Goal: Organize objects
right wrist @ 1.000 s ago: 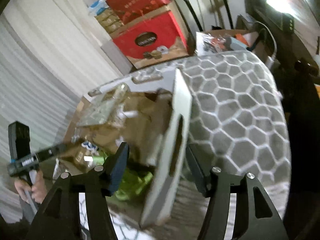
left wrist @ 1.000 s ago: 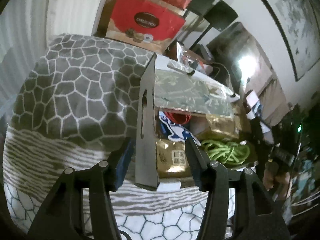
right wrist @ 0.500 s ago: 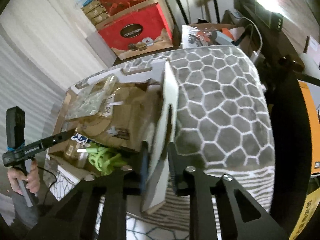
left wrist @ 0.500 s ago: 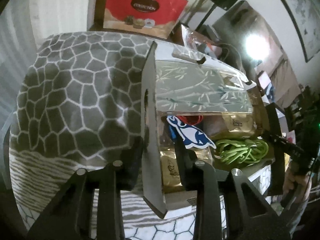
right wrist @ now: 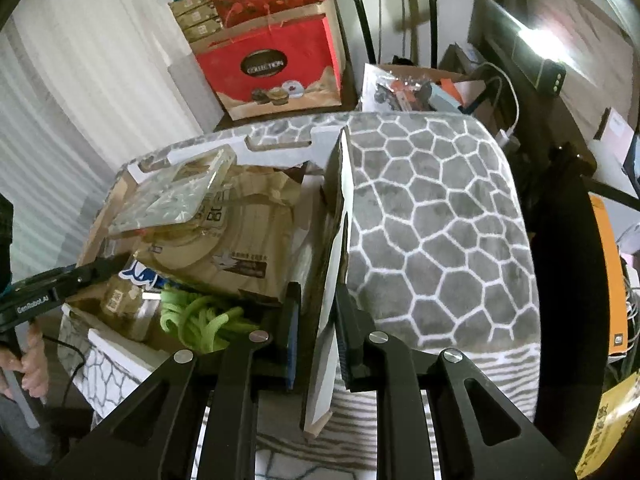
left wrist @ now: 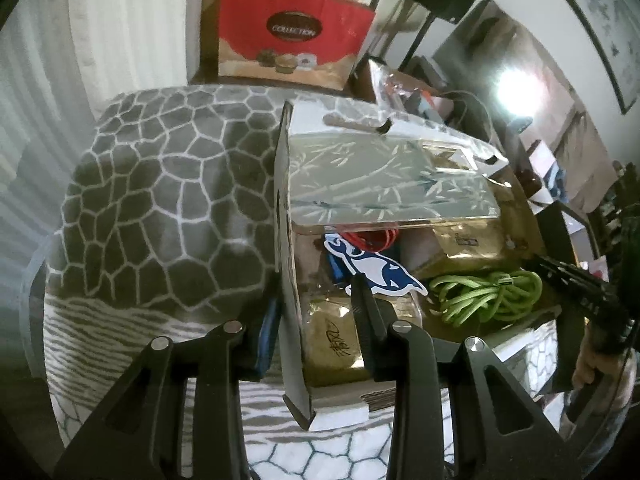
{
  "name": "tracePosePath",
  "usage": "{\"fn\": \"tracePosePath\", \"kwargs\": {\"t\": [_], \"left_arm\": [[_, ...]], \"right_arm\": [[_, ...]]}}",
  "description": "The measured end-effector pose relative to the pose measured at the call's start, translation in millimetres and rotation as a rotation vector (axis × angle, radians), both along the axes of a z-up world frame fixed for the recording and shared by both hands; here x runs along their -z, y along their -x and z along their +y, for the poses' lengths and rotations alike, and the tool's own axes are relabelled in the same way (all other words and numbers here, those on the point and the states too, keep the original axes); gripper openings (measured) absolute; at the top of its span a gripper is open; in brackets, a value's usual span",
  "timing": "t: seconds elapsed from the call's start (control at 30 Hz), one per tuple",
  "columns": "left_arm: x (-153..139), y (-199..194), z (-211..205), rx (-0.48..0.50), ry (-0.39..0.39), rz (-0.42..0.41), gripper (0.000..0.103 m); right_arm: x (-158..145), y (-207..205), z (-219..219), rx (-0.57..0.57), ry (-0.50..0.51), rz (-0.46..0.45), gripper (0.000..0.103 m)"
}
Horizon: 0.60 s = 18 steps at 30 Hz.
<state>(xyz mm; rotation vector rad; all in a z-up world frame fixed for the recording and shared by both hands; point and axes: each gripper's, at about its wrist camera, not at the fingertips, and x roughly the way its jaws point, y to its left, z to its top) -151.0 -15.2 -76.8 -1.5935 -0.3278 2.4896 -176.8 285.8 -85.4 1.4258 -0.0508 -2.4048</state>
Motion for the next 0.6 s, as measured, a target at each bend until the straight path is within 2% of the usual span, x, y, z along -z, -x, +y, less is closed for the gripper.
{"fn": "tracePosePath", "kwargs": {"t": [0.13, 0.2, 0.23, 0.27, 0.33, 0.43, 0.5, 0.53, 0.6], "left_arm": [[2, 1, -5, -0.002, -0.031, -0.001, 0.036], [-6, -2, -8, -0.019, -0.018, 0.022, 0.056], [-10, -5, -10, -0.031, -0.007, 0.042, 0.059], [-18, -11, -12, -0.045, 0.009, 0.079, 0.062], [-27, -19, -13, -0.051, 0.037, 0.119, 0.067], [-42, -39, -6, -0.042, 0.109, 0.191, 0.068], [-50, -51, 1, -0.02, 0.147, 0.229, 0.079], [-53, -58, 5, -0.009, 0.16, 0.249, 0.079], [-57, -66, 10, 0.001, 0.162, 0.262, 0.079]], "right_arm": [[2, -7, -3, -0.011, -0.029, 0.013, 0.018], [-3, -12, 1, 0.013, -0.039, 0.034, 0.029], [-7, -16, 3, 0.03, -0.05, 0.052, 0.038], [-12, -19, 6, 0.046, -0.057, 0.073, 0.044], [-25, -31, 12, 0.075, -0.053, 0.123, 0.048], [-40, -47, 15, 0.092, -0.039, 0.178, 0.057], [-47, -57, 13, 0.102, -0.039, 0.213, 0.061], [-49, -61, 10, 0.106, -0.04, 0.222, 0.063], [-52, -69, 6, 0.118, -0.045, 0.236, 0.073]]}}
